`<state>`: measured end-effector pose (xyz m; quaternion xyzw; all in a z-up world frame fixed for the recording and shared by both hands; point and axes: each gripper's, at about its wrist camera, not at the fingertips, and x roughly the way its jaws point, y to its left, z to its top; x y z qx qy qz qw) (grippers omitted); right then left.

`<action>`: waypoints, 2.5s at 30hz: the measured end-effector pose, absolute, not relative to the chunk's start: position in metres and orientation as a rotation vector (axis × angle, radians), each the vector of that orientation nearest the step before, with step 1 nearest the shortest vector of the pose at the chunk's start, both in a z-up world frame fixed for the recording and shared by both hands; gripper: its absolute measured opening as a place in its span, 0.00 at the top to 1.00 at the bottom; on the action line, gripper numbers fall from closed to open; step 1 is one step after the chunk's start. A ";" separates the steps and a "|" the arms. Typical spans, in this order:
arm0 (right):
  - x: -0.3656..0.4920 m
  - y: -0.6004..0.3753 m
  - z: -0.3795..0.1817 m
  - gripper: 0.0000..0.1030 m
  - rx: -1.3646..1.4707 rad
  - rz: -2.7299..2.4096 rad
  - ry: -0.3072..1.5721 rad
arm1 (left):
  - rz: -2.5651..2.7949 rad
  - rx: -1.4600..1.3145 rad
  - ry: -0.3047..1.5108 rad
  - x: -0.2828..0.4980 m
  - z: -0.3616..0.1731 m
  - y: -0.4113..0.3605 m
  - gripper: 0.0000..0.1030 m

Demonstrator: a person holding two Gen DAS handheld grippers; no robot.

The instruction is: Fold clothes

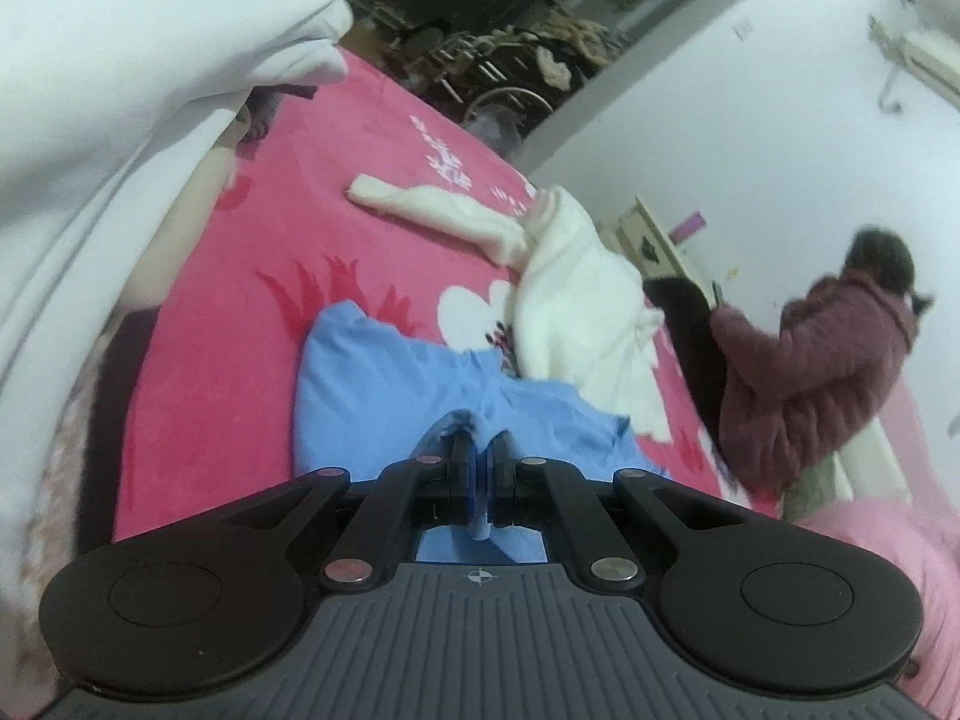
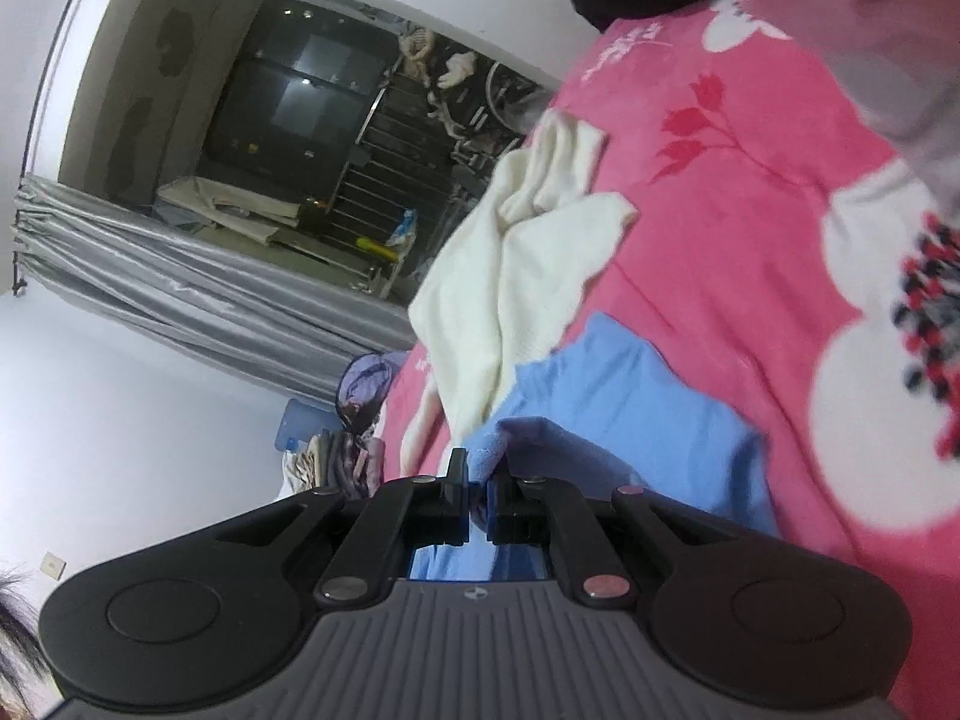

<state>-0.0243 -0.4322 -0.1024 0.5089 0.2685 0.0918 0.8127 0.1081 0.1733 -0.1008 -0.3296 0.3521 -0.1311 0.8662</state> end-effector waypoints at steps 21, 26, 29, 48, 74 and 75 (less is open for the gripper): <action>0.099 -0.436 -0.125 0.95 1.037 0.226 0.597 | -0.216 -0.783 0.687 0.176 -0.131 0.192 0.99; 0.122 -0.432 -0.135 0.95 1.000 0.214 0.613 | -0.199 -0.756 0.690 0.189 -0.142 0.194 0.99; 0.134 -0.437 -0.152 0.95 1.022 0.178 0.623 | -0.183 -0.741 0.686 0.195 -0.149 0.194 0.99; 0.116 -0.484 -0.183 0.67 1.221 0.067 0.413 | 0.075 -0.543 0.644 0.190 -0.137 0.186 0.71; 0.232 -0.290 -0.138 0.85 0.366 0.152 0.756 | -0.207 0.069 0.747 0.173 -0.155 0.074 0.69; 0.231 -0.297 -0.136 0.85 0.422 0.135 0.727 | -0.199 0.067 0.740 0.176 -0.155 0.074 0.69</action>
